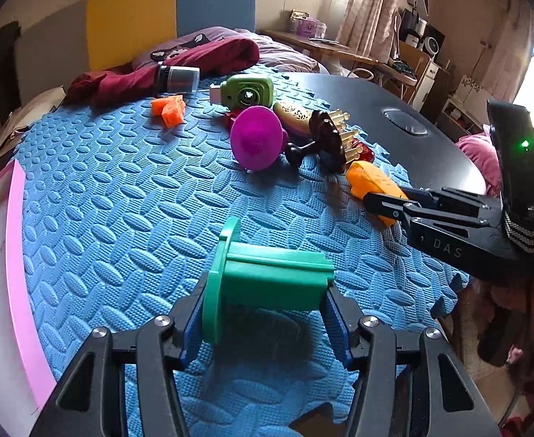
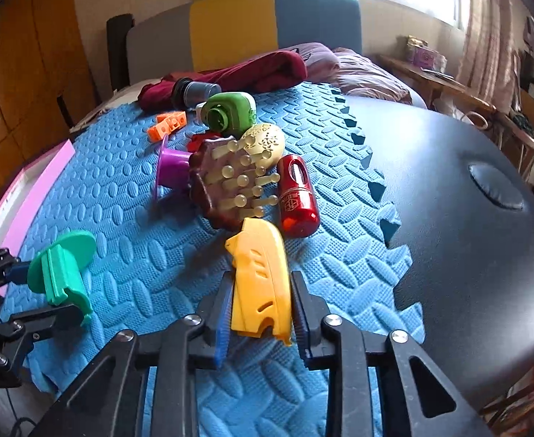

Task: Organize rigid objects
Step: 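Lift the green spool with the left gripper while the right gripper grasps the yellow block, then carry the green spool into the tray and open the left gripper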

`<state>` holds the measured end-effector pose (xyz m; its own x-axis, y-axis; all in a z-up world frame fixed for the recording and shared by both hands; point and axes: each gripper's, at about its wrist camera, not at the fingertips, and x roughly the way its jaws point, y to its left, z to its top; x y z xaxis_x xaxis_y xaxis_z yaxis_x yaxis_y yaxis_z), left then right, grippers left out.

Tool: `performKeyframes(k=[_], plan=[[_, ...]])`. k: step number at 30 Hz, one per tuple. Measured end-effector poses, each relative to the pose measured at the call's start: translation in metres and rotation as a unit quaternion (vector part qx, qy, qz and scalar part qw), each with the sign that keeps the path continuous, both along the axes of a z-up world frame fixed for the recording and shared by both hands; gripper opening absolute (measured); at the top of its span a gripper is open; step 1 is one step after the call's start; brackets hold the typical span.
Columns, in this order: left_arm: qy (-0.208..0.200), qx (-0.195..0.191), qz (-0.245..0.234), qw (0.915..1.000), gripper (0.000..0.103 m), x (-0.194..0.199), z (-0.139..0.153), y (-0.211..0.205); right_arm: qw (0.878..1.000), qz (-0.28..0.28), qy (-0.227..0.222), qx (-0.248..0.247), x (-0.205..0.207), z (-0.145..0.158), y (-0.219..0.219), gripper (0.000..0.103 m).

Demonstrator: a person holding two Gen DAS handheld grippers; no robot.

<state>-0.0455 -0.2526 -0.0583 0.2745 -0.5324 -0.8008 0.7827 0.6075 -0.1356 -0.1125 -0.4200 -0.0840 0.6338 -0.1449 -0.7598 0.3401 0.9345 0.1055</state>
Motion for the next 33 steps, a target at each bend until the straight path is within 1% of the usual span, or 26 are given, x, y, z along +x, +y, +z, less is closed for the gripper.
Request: performKeyframes(k=[6,13,16,18,24,26,29,33], plan=[[0.007,-0.014,0.004,0.9999,0.057,-0.001,0.004,0.010,0.999,-0.009,-0.015,0.031,-0.006,0.001,0.011,0.027],[0.017,-0.026,0.018,0.9994,0.057,0.003,0.009,0.025,0.997,0.006,-0.043,0.063,-0.009,0.005,0.037,0.026],[0.018,-0.034,0.023,0.9990,0.057,0.003,0.014,0.033,0.996,0.015,-0.052,0.067,-0.007,0.009,0.049,0.026],[0.017,-0.038,0.027,0.9988,0.057,0.003,0.017,0.039,0.996,0.021,-0.053,0.061,-0.004,0.010,0.056,0.026],[0.012,-0.050,0.043,0.9978,0.057,0.007,0.028,0.061,0.998,0.033,-0.039,0.034,0.003,0.007,0.069,0.026],[0.009,-0.055,0.049,0.9972,0.057,0.011,0.034,0.070,0.999,0.039,-0.027,0.026,0.007,0.005,0.070,0.027],[0.004,-0.061,0.062,0.9963,0.057,0.017,0.041,0.080,0.999,0.038,-0.011,0.018,0.015,0.004,0.071,0.036],[-0.006,-0.066,0.083,0.9944,0.057,0.031,0.050,0.097,0.999,0.040,0.004,0.022,0.025,0.002,0.071,0.038]])
